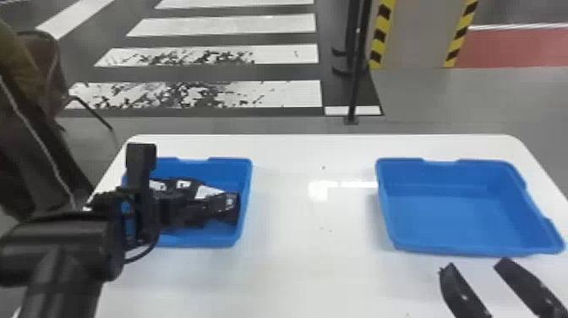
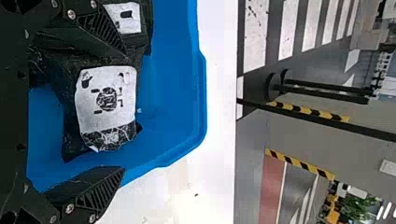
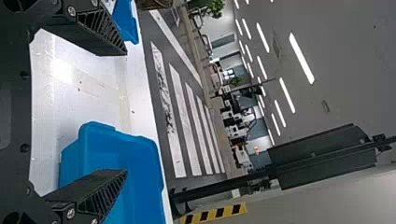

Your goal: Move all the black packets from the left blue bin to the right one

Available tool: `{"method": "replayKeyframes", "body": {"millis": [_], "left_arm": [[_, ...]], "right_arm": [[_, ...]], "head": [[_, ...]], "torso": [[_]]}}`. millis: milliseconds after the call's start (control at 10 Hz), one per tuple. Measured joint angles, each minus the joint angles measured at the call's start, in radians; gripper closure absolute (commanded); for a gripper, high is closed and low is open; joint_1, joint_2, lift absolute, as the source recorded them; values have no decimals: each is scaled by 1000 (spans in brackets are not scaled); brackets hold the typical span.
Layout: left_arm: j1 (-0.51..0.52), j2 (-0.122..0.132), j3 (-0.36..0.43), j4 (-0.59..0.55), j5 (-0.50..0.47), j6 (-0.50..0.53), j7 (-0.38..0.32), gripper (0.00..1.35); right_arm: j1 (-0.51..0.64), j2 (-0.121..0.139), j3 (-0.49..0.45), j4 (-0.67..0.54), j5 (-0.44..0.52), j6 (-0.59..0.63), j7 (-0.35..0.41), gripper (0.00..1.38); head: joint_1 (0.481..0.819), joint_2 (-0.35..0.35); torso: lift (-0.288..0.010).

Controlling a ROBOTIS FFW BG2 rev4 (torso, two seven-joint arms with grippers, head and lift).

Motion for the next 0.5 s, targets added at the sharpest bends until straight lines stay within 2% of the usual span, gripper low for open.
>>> {"method": "replayKeyframes", "body": {"millis": [200,300,500], "left_arm": [[-20,4,-29,3,-41,50,4,183],[-33,7,-42,8,-55,72,4,298],[-49,10,-51,11,-83,127,3,779]], "right_arm": [[-2,0,3,6,-7,0,1,125],[-5,0,4,10,-9,0,2,125],[-10,0,6,18,-16,0,6,127]], "head": [[695,76],[695,75],[695,80]], "torso": [[-140],[-140],[-140]]}}
